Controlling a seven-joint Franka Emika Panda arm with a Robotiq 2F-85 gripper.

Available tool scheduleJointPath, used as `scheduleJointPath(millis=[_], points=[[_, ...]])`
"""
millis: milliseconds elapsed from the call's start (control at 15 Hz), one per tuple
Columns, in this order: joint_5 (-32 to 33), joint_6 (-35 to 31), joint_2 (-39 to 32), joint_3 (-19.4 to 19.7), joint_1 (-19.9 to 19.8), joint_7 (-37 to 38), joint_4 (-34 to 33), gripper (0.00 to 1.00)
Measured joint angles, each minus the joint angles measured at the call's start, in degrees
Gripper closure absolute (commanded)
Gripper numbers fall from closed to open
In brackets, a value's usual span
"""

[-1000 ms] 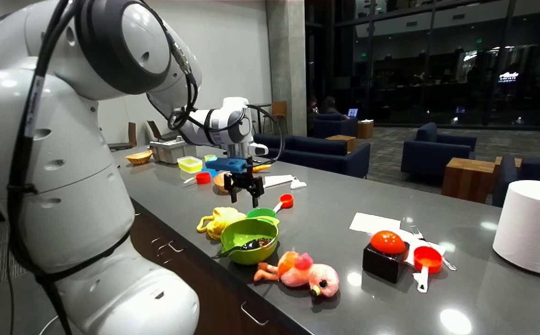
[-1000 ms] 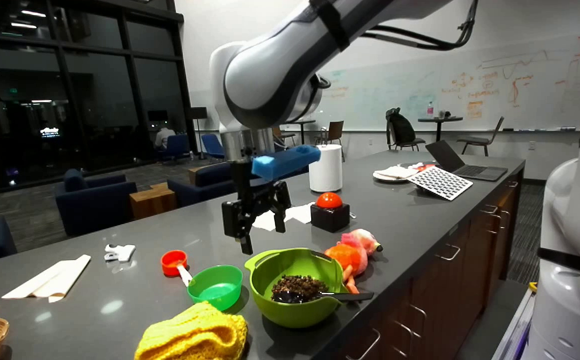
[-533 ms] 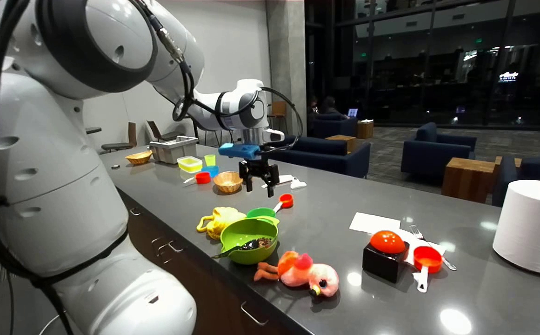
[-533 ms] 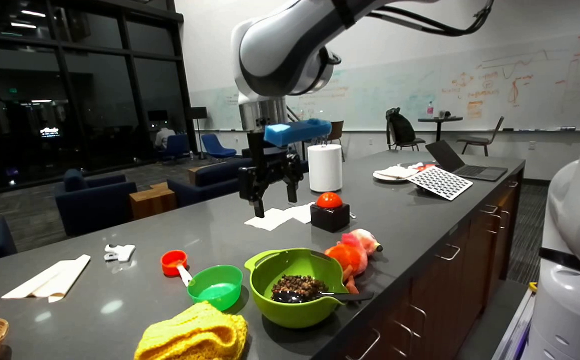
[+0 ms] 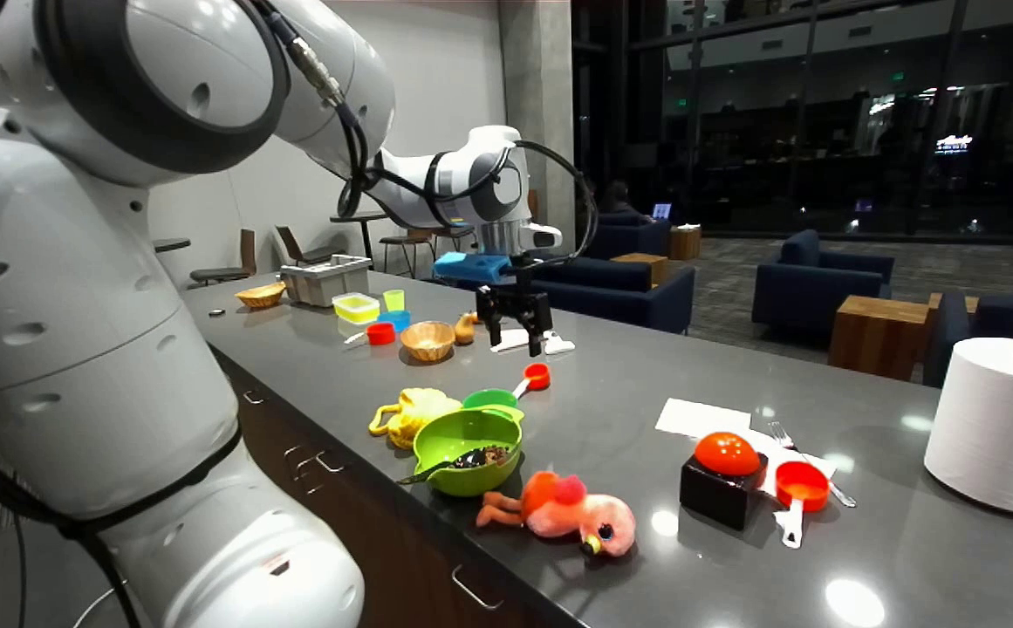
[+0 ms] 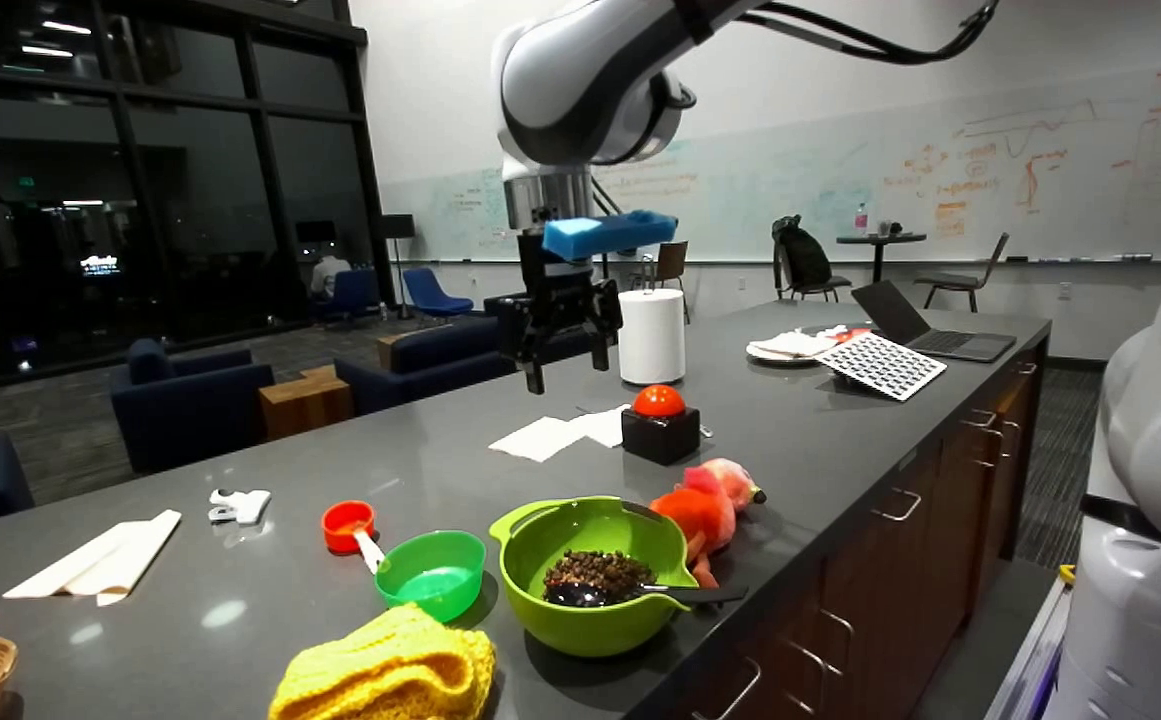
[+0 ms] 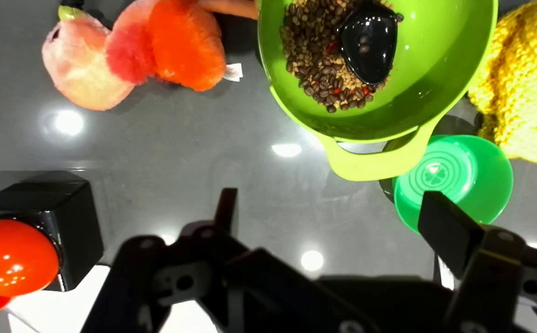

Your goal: Move the bowl to the left

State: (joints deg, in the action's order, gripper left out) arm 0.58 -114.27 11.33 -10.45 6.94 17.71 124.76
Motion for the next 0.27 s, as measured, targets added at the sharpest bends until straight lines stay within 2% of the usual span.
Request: scheduleJointPath(millis=[267], points=[[0.03, 1.33, 0.57, 0.88, -1.10, 0.38, -1.65, 0.00]])
